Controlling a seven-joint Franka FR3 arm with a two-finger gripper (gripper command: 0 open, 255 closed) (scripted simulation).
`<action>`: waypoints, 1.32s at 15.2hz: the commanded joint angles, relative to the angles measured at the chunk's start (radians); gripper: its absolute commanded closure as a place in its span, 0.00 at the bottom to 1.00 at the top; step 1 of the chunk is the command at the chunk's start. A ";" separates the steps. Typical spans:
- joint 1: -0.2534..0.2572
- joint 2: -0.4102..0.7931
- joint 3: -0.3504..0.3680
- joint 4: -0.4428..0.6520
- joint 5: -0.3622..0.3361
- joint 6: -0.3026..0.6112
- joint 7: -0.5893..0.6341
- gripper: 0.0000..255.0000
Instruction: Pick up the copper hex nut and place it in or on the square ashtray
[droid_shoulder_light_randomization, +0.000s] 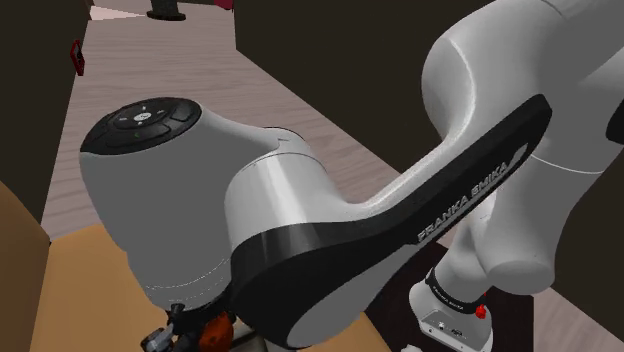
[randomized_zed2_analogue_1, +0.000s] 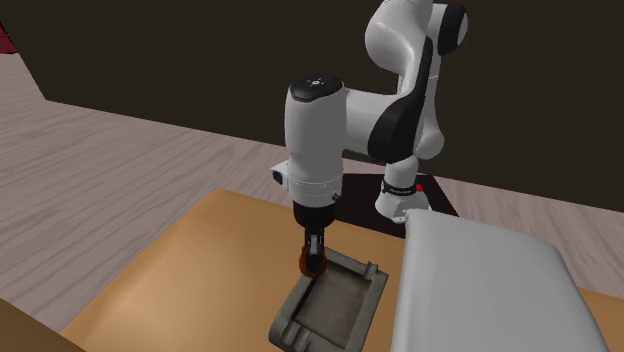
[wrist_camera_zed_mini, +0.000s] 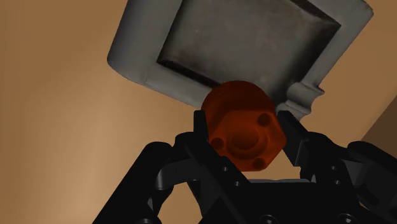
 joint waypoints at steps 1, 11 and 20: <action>0.025 -0.014 0.022 -0.009 0.008 -0.003 0.045 1.00; 0.050 0.029 0.035 -0.080 -0.027 0.099 0.104 1.00; 0.057 0.068 0.028 -0.110 -0.060 0.159 0.127 1.00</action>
